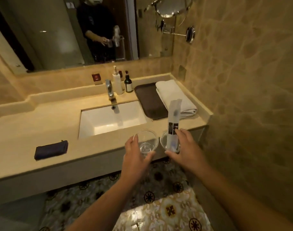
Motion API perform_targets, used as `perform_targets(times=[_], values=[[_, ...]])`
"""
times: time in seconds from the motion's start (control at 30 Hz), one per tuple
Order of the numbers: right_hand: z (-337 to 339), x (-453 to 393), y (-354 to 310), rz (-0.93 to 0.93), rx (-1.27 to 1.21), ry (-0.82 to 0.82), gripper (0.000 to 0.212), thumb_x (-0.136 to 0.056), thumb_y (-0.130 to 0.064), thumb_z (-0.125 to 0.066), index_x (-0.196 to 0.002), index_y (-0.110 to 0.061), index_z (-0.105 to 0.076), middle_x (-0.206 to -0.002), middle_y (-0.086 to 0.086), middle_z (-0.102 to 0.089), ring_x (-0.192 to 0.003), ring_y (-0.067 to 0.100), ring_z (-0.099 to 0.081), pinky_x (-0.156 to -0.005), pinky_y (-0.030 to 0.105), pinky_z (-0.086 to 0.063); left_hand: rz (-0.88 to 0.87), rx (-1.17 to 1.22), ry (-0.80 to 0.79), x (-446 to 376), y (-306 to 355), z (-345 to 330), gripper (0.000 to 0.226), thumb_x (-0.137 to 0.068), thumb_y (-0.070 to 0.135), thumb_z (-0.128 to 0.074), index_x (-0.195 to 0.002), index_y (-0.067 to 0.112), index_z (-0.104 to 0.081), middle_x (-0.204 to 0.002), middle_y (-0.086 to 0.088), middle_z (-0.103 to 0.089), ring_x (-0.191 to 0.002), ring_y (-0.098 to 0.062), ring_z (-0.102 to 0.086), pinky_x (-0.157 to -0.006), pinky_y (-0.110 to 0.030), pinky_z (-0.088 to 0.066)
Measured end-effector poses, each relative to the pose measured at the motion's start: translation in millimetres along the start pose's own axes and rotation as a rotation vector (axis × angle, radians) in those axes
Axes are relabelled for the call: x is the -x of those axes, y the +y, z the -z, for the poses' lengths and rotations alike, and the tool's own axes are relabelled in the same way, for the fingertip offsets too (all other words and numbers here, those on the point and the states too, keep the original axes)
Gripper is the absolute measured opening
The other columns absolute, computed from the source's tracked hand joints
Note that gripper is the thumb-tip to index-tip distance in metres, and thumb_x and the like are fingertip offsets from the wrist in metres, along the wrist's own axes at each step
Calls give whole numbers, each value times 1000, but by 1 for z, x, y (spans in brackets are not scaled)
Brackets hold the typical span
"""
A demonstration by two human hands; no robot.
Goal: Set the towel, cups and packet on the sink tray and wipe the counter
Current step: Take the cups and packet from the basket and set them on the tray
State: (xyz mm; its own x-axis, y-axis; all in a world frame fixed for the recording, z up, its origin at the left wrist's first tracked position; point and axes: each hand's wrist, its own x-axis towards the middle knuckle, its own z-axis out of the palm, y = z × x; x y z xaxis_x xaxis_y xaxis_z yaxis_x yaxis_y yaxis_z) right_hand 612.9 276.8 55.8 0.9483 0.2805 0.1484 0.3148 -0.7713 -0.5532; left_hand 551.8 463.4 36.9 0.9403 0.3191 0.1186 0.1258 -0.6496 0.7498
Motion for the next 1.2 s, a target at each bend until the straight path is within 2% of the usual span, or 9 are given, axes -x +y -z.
perform_targets(times=[0.2, 0.3, 0.4, 0.63, 0.87, 1.0, 1.2], values=[[-23, -137, 8, 31, 57, -1, 91, -76, -54, -73, -147, -23, -25, -156, 1, -23, -136, 23, -37, -104, 36, -39, -19, -7, 64, -124, -14, -23, 87, -86, 48, -67, -152, 23, -17, -157, 0, -18, -140, -20, -30, -109, -34, -31], [-41, -206, 18, 45, 38, -2, 87, -76, -54, -72, -144, -26, -28, -153, 1, -27, -130, 23, -44, -100, 37, -43, -26, 11, 75, -200, -28, -37, 86, -86, 49, -67, -152, 22, -18, -157, 1, -19, -138, -21, -34, -106, -31, -31], [-52, -284, 25, 22, 33, 4, 87, -76, -54, -72, -145, -25, -27, -154, 0, -26, -131, 24, -44, -100, 36, -43, -4, 15, 79, -283, -37, -47, 87, -85, 50, -68, -152, 24, -19, -158, 0, -19, -137, -21, -35, -101, -25, -27], [-66, -432, 43, 19, -19, 3, 82, -76, -54, -73, -140, -33, -26, -149, -5, -29, -125, 18, -47, -88, 23, -38, 40, -2, 63, -430, -48, -61, 86, -83, 49, -70, -150, 27, -21, -156, 2, -22, -134, -22, -40, -95, -25, -29], [-99, -550, 81, 44, -29, -101, 89, -77, -52, -73, -146, -26, -25, -154, -3, -25, -129, 20, -45, -97, 32, -42, 135, -7, 68, -525, -68, -95, 85, -83, 47, -71, -150, 27, -22, -155, 1, -24, -135, -21, -38, -98, -26, -31], [-126, -603, 104, 106, -29, -160, 88, -76, -56, -71, -145, -29, -25, -153, -4, -26, -129, 19, -45, -94, 29, -42, 196, -7, 95, -563, -75, -118, 83, -84, 43, -72, -150, 24, -24, -153, -1, -25, -132, -21, -42, -95, -24, -31], [-161, -648, 134, 156, -1, -223, 88, -72, -61, -71, -141, -36, -23, -150, -5, -30, -124, 18, -50, -86, 22, -40, 267, 27, 113, -595, -88, -148, 81, -84, 40, -72, -149, 25, -26, -152, 0, -28, -131, -19, -43, -100, -25, -33]])
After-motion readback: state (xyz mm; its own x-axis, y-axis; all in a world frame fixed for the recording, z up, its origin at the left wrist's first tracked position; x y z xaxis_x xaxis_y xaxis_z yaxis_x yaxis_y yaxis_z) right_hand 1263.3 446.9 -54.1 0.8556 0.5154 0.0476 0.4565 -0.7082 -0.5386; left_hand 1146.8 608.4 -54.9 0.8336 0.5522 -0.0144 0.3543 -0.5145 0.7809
